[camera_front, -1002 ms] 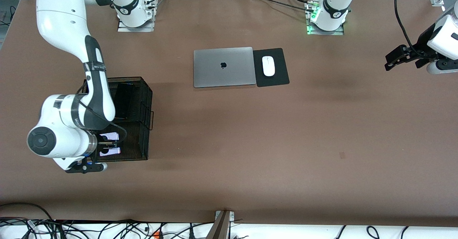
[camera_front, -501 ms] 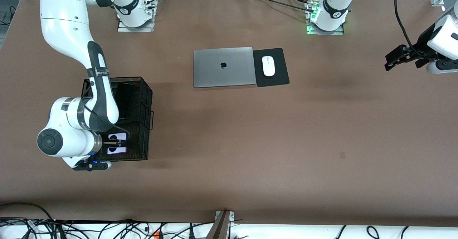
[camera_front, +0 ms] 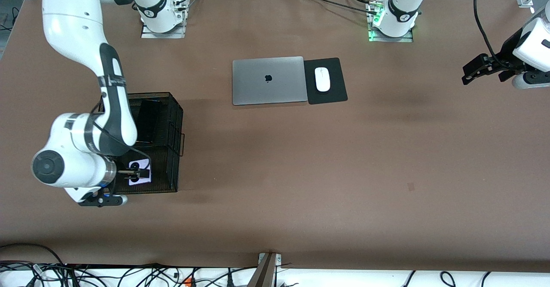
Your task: Place phones with both arms
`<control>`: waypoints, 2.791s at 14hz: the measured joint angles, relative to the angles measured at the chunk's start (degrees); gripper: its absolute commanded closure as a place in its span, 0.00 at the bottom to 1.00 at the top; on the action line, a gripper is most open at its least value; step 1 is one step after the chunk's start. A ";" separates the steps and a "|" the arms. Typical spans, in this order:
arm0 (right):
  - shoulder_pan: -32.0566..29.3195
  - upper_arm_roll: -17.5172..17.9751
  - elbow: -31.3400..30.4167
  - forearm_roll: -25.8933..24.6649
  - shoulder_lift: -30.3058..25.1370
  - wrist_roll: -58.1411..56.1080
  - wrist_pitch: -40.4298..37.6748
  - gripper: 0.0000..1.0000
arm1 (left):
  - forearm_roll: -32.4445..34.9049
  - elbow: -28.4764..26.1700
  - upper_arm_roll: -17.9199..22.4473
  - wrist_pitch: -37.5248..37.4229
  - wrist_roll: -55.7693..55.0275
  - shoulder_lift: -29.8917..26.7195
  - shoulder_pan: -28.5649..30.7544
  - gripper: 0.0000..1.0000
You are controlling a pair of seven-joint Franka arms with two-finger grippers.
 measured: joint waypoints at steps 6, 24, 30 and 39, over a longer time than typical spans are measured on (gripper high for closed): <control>0.13 -0.03 0.50 -1.43 -10.61 -0.02 -12.67 0.00 | 0.00 0.01 0.00 -0.02 0.00 0.00 0.00 0.00; -17.18 17.81 -25.45 -14.93 -44.98 3.32 -16.47 0.00 | 0.00 0.01 0.00 -0.04 0.00 0.00 0.00 0.00; -17.61 18.16 -25.53 -14.99 -46.46 4.31 -16.53 0.00 | 0.00 0.01 -0.52 -0.04 0.20 0.00 -0.03 0.00; -17.89 18.13 -25.86 -12.41 -46.46 4.38 -16.53 0.00 | 0.00 0.62 -2.71 -0.63 0.20 0.01 -0.07 0.00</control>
